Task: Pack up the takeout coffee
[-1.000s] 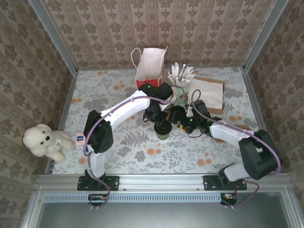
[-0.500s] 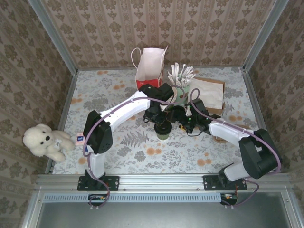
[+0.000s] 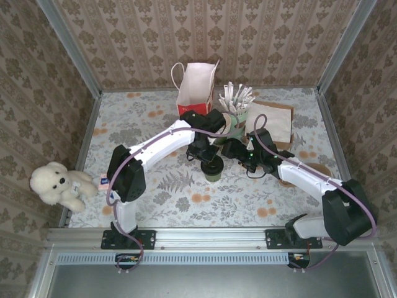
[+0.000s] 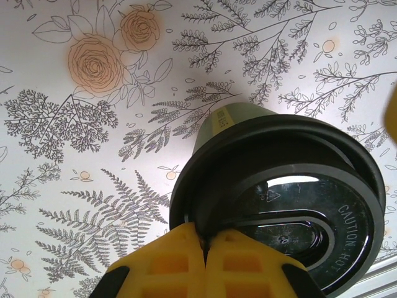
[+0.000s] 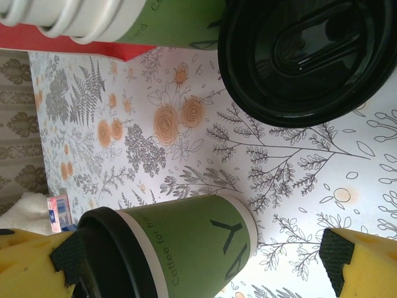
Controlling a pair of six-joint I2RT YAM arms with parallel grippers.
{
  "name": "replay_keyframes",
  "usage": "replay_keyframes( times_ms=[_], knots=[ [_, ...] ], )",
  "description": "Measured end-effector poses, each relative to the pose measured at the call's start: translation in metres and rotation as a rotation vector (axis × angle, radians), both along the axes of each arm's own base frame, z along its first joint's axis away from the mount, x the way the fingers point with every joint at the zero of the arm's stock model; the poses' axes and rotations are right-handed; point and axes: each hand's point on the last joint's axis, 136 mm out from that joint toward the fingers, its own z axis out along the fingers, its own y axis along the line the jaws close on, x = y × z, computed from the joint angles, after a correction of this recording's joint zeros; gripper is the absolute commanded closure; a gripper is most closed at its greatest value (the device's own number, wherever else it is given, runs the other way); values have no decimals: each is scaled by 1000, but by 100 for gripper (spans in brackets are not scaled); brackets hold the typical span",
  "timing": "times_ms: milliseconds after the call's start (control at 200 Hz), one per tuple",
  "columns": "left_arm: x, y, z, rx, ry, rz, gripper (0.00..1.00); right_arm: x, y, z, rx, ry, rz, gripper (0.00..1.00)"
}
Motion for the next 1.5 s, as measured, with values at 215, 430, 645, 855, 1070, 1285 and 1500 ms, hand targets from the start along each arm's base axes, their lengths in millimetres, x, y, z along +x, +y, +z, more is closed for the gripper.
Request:
replay_keyframes(
  times_ms=[215,430,645,855,1070,1285,1500],
  knots=[
    [8,18,0,8,-11,79,100,-5,-14,15,-34,-51,-38,1],
    [17,29,-1,3,-6,155,86,-16,-17,27,-66,-146,6,2],
    [18,26,-1,-16,-3,165,78,-20,2,19,-44,-141,90,2],
    [15,26,1,-20,11,156,69,-28,21,13,-51,-130,171,2],
    [13,27,20,-85,15,145,60,-25,38,15,-61,-134,224,2],
    [16,39,48,-153,-85,156,9,-25,60,18,-66,-134,280,0],
    [26,111,43,-196,-212,404,0,-28,73,25,-117,-132,307,0]
  ],
)
